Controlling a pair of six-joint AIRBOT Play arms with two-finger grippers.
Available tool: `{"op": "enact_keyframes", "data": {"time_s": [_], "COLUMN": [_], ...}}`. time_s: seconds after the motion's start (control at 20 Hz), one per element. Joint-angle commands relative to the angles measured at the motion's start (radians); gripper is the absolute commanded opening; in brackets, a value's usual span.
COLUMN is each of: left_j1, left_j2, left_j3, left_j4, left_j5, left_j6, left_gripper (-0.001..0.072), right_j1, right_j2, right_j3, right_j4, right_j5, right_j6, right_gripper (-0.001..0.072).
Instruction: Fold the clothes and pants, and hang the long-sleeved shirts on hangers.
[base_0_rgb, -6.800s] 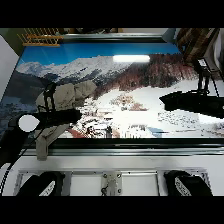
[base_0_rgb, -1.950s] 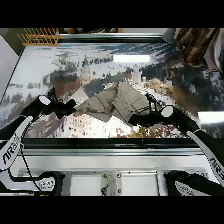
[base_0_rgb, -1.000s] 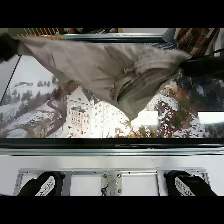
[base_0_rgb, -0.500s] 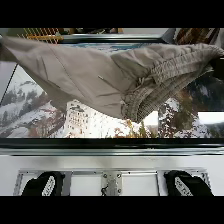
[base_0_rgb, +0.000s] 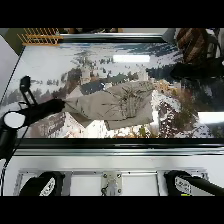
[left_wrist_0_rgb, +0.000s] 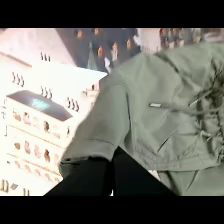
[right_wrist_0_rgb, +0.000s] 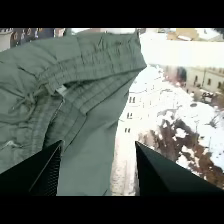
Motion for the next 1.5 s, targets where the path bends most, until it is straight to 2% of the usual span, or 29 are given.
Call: {"op": "enact_keyframes", "data": {"time_s": [0.0, 0.15, 0.35, 0.55, 0.75, 1.05, 1.15, 1.25, 1.45], "left_j1": [-0.035, -0.035, -0.035, -0.035, -0.035, -0.035, -0.035, -0.035, 0.018], "left_j2": [-0.110, -0.142, -0.142, -0.142, -0.142, -0.142, -0.142, -0.140, -0.073], "left_j3": [-0.045, -0.045, -0.045, -0.045, -0.045, -0.045, -0.045, -0.045, 0.034], "left_j4": [0.013, 0.013, 0.014, 0.014, 0.014, 0.014, 0.014, 0.014, 0.015], "left_j5": [0.034, 0.034, 0.034, 0.033, 0.034, 0.035, 0.035, 0.038, 0.062], "left_j6": [0.000, 0.000, 0.000, 0.000, 0.000, 0.000, 0.000, 0.000, 0.000], "left_gripper": [0.0003, 0.0003, 0.0003, 0.0003, 0.0003, 0.0003, 0.0003, 0.0003, 0.0003], "right_j1": [0.016, 0.084, 0.209, 0.291, 0.313, 0.344, 0.344, 0.343, 0.303], "right_j2": [0.026, 0.107, 0.071, -0.066, -0.147, -0.189, -0.189, -0.179, -0.069], "right_j3": [-0.127, -0.406, -0.671, -0.688, -0.688, -0.688, -0.686, -0.685, -0.603], "right_j4": [0.043, 0.058, 0.250, 0.414, 0.557, 0.591, 0.591, 0.590, 0.448], "right_j5": [0.021, -0.080, -0.347, -0.489, -0.553, -0.692, -0.730, -0.759, -0.719], "right_j6": [0.052, 0.147, 0.132, 0.065, -0.010, -0.008, -0.008, -0.008, -0.009], "right_gripper": [0.0485, 0.0491, 0.0494, 0.0494, 0.0493, 0.0477, 0.0169, 0.0026, 0.0025]}}
